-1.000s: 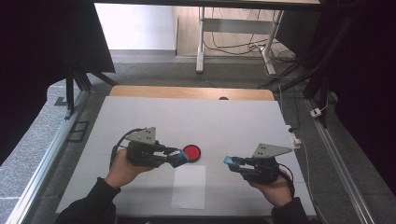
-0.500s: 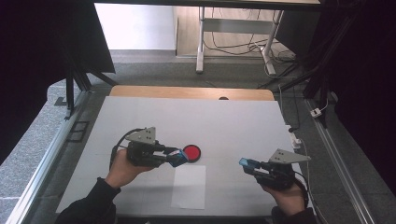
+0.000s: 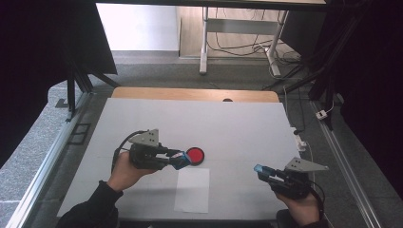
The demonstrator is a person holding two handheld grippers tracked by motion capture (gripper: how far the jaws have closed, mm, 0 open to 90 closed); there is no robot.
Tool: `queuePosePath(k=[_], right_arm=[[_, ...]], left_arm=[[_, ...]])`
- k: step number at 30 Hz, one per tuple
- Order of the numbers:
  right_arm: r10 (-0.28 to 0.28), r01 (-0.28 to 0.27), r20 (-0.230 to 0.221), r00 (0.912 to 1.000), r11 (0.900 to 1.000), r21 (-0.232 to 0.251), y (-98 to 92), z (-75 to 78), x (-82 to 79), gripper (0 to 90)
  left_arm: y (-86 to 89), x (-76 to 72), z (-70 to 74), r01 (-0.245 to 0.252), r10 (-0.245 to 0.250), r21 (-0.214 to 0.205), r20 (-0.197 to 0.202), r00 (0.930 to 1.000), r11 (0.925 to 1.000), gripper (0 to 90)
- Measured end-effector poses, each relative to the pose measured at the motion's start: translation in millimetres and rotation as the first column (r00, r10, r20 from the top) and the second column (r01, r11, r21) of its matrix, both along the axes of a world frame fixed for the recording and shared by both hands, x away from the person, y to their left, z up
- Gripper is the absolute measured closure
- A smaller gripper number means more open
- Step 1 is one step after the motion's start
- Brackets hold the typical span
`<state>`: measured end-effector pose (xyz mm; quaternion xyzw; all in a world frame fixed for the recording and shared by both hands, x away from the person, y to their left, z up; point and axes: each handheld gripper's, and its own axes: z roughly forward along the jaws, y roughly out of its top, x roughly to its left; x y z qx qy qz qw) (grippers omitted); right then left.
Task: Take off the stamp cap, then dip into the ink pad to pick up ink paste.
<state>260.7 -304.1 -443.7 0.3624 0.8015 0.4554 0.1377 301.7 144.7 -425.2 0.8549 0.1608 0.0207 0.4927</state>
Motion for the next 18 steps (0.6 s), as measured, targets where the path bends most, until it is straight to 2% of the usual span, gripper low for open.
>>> queuePosePath(k=[7,18], right_arm=[[-0.022,0.022,-0.023,0.9995,0.9997,-0.004,-5.9,-4.7,-3.0,68.5],[-0.022,0.021,-0.045,0.9988,0.9997,-0.012,-7.2,-9.2,-3.7,68.5]], left_arm=[[-0.6,0.1,-0.3,-0.003,0.003,0.006,0.003,1.0,1.0,70.3],[-1.6,2.6,0.2,-0.022,0.022,0.012,-0.004,0.9998,0.9997,70.3]])
